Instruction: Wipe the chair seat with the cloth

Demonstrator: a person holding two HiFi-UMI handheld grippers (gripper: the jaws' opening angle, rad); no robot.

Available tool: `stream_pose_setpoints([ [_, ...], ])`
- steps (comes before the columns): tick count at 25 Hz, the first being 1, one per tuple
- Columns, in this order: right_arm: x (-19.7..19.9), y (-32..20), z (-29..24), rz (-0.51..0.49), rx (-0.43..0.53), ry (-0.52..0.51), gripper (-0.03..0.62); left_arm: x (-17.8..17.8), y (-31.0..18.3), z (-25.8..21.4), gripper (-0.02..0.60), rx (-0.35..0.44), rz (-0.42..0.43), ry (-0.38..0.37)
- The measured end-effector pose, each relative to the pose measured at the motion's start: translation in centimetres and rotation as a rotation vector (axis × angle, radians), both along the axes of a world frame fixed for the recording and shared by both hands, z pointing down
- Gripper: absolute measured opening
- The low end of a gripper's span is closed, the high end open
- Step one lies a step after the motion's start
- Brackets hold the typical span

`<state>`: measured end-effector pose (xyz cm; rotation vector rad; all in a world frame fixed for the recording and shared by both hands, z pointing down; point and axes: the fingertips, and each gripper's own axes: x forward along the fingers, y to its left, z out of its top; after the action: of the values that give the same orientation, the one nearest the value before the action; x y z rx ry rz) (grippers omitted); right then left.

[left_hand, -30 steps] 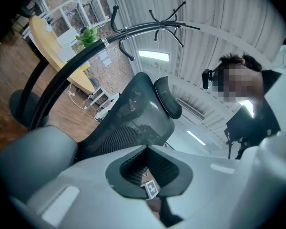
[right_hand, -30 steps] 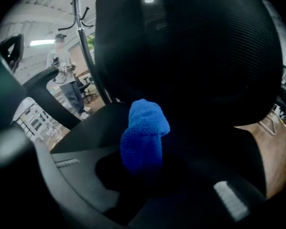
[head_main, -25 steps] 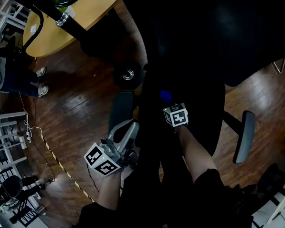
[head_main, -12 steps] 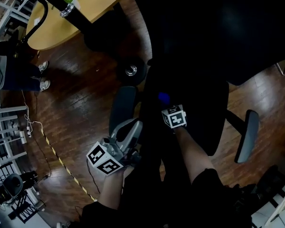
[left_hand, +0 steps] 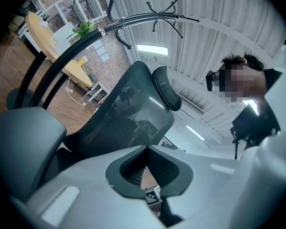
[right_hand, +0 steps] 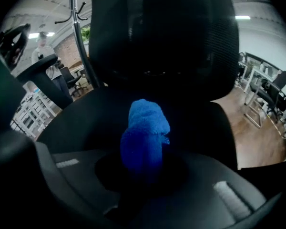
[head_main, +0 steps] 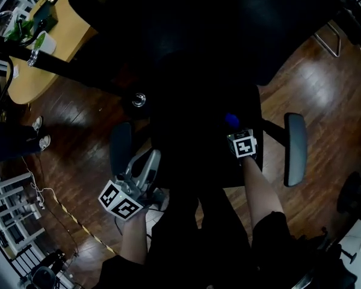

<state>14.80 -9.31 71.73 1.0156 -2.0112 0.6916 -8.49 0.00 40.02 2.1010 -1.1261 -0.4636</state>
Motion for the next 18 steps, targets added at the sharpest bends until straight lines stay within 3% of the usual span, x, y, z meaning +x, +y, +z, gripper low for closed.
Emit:
stream_pose_setpoints([
  [7,9.4,-1.4,-3.8,0.111,0.066,0.073,0.037,1.3,-1.1,-1.0,-0.008,0.005,0.028,-0.004],
  [12,10.1,-2.0,-4.2,0.134,0.079,0.078,0.037,1.2,-1.6,-1.8,-0.008,0.013,0.031,-0.006],
  [18,10.0,-1.9,-3.3,0.205,0.05,0.027,0.038,-1.3,-0.3,-1.0,-0.008,0.018,-0.029,-0.008],
])
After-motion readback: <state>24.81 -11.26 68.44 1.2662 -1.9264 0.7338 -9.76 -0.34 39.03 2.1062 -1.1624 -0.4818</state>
